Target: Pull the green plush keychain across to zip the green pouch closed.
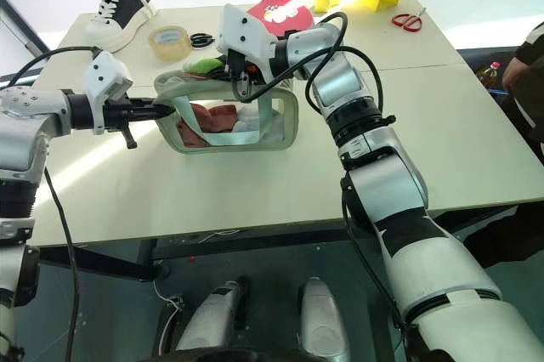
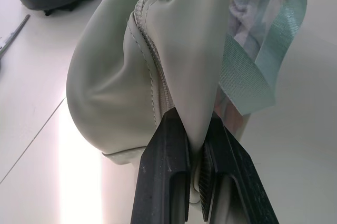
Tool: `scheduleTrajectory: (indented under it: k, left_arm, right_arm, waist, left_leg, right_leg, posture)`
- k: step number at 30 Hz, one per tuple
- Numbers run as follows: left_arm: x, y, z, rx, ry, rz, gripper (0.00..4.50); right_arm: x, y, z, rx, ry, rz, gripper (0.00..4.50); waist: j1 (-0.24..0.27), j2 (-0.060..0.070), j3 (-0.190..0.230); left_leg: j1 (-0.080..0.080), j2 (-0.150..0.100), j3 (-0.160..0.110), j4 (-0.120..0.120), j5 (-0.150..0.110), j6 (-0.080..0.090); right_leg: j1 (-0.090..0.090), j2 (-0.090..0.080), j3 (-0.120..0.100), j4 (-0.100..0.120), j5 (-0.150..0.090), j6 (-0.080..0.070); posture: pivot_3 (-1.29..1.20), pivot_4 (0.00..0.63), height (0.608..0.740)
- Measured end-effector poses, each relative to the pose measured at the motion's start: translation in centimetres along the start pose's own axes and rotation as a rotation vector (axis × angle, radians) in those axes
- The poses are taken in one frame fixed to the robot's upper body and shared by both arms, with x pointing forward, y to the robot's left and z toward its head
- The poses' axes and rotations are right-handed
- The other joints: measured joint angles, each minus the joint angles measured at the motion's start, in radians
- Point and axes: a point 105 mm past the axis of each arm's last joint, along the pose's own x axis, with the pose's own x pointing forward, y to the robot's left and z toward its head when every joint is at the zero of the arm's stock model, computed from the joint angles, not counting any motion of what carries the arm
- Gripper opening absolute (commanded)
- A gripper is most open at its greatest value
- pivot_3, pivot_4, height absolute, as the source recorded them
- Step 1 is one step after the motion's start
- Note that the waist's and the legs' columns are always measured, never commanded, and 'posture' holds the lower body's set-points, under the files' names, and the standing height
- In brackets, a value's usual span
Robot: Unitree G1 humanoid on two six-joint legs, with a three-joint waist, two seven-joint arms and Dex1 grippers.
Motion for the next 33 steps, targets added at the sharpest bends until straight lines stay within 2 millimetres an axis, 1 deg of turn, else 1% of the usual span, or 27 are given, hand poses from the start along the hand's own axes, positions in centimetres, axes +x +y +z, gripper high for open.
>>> scheduleTrajectory:
  k: [2,4,5,7,9,12,15,16,18,20,22,23,25,28,30,31,33]
  left_arm:
    - [0.0,-0.2,0.1,0.001,-0.005,-0.005,0.00]
    - [0.0,-0.4,0.1,0.002,-0.008,-0.008,0.00]
    - [0.0,-0.5,0.0,-0.002,-0.008,-0.006,0.00]
    - [-0.2,-0.5,-0.1,-0.004,-0.007,0.000,0.00]
    - [-0.4,-0.7,-0.3,-0.002,-0.006,0.007,0.00]
    - [-0.5,-0.8,-0.3,-0.002,-0.006,0.009,0.00]
    - [-0.5,-0.9,-0.3,-0.007,-0.008,0.012,0.00]
    - [-0.5,-0.9,-0.3,-0.010,-0.007,0.012,0.00]
    - [-0.4,-0.9,-0.3,-0.015,-0.010,0.009,0.00]
    - [-0.4,-1.0,-0.3,-0.017,-0.011,0.007,0.00]
    - [-0.3,-0.9,-0.3,-0.020,-0.013,0.006,0.00]
    - [-0.2,-0.9,-0.3,-0.022,-0.014,0.006,0.00]
    - [0.0,-0.9,-0.1,-0.021,-0.016,0.004,0.00]
    - [0.1,-0.8,-0.2,-0.024,-0.017,0.000,0.00]
    - [0.1,-0.7,-0.1,-0.023,-0.015,-0.002,0.00]
    - [0.1,-0.7,-0.1,-0.023,-0.015,-0.002,0.00]
    - [0.2,-0.7,-0.1,-0.023,-0.015,-0.003,0.00]
  right_arm:
    - [-1.5,-0.9,-0.1,0.008,0.015,-0.040,0.05]
    - [-3.9,-2.2,-0.4,-0.005,0.046,-0.106,0.05]
    - [-5.0,-2.7,-0.6,-0.008,0.063,-0.136,0.05]
    - [-7.4,-3.3,-1.8,0.002,0.105,-0.206,0.05]
    - [-9.4,-3.4,-3.8,0.033,0.170,-0.265,0.05]
    - [-12.3,-2.7,-7.5,0.103,0.276,-0.358,0.05]
    - [-14.1,-1.6,-10.4,0.184,0.335,-0.454,0.05]
    - [-14.3,-0.9,-11.2,0.208,0.349,-0.471,0.05]
    - [-14.1,1.0,-13.3,0.284,0.372,-0.492,0.05]
    - [-12.9,3.3,-15.0,0.373,0.368,-0.497,0.05]
    - [-10.9,5.7,-16.2,0.470,0.346,-0.485,0.05]
    - [-9.9,6.3,-16.2,0.497,0.333,-0.480,0.05]
    - [-8.3,6.6,-15.7,0.528,0.299,-0.489,0.05]
    - [-7.5,6.3,-15.1,0.549,0.276,-0.507,0.05]
    - [-7.6,6.1,-14.9,0.554,0.276,-0.506,0.74]
    - [-7.8,6.0,-14.8,0.555,0.274,-0.499,1.01]
    - [-8.9,5.7,-14.5,0.535,0.286,-0.471,2.06]
  waist:
    - [0.001,0.000,0.000]
    - [0.003,0.000,0.000]
    - [0.003,0.000,0.000]
    - [0.001,0.000,0.000]
    - [0.000,0.000,0.000]
    - [0.000,0.000,0.000]
    - [-0.001,0.000,0.000]
    - [0.000,0.000,0.000]
    - [0.001,0.000,0.000]
    - [0.000,0.000,0.000]
    - [0.000,0.000,0.000]
    - [0.000,0.000,0.000]
    - [0.000,0.000,0.000]
    - [0.004,0.000,-0.001]
    - [0.003,0.000,0.000]
    - [0.003,0.000,0.000]
    - [0.004,0.000,0.000]
  left_leg:
    - [0.000,0.000,0.000,0.000,0.000,0.000]
    - [0.000,0.000,0.000,0.000,0.000,0.000]
    - [0.000,0.000,0.000,0.000,0.000,0.000]
    - [0.000,0.000,0.000,0.000,0.000,0.000]
    - [0.000,0.000,0.001,0.000,0.000,0.000]
    - [0.000,0.000,0.001,0.000,0.000,0.000]
    - [0.000,0.000,0.001,0.000,0.000,0.000]
    - [0.000,0.000,0.001,0.000,0.000,0.000]
    - [0.000,0.000,0.001,0.000,0.000,0.000]
    - [0.001,0.000,0.001,0.001,0.000,0.000]
    - [0.001,0.000,0.001,0.001,0.000,0.000]
    - [0.001,0.000,0.001,0.001,0.000,0.000]
    - [0.001,0.000,0.001,0.001,0.000,0.000]
    - [0.001,0.000,0.001,0.001,0.000,0.000]
    - [0.001,0.000,0.001,0.001,0.000,0.000]
    - [0.001,0.000,0.001,0.001,0.000,0.000]
    - [0.001,0.000,0.001,0.001,0.000,0.000]
  right_leg:
    - [0.000,0.000,0.000,0.000,0.000,0.000]
    - [0.000,0.000,0.000,0.000,0.000,0.000]
    - [0.000,0.000,0.000,0.000,0.000,0.000]
    - [0.000,0.000,0.000,0.000,0.000,0.000]
    - [0.000,0.000,0.000,0.000,0.000,0.000]
    - [0.000,-0.001,0.001,0.000,0.000,0.000]
    - [0.000,-0.001,0.001,0.000,0.000,0.000]
    - [0.000,-0.001,0.001,0.000,0.000,0.000]
    - [0.001,-0.001,0.001,0.000,0.000,0.000]
    - [0.001,-0.001,0.001,0.000,0.000,0.000]
    - [0.002,-0.001,0.001,0.000,0.000,0.000]
    - [0.002,-0.001,0.001,0.000,0.000,0.000]
    - [0.002,-0.001,0.001,0.000,0.000,0.000]
    - [0.003,-0.001,0.000,0.000,0.000,0.000]
    - [0.003,-0.001,0.000,0.000,0.000,0.000]
    - [0.003,-0.001,0.000,0.000,0.000,0.000]
    - [0.003,-0.001,0.000,0.000,0.000,0.000]
  posture:
    - [0.00,0.150,0.740]
    - [0.00,0.150,0.740]
    - [0.00,0.150,0.740]
    - [0.00,0.150,0.740]
    - [0.00,0.150,0.740]
    - [0.00,0.150,0.740]
    - [0.00,0.150,0.740]
    - [0.00,0.150,0.740]
    - [0.00,0.150,0.740]
    - [0.00,0.150,0.740]
    - [0.00,0.150,0.740]
    - [0.00,0.150,0.740]
    - [0.00,0.150,0.740]
    - [0.00,0.150,0.740]
    - [0.00,0.150,0.740]
    - [0.00,0.150,0.740]
    - [0.00,0.150,0.740]
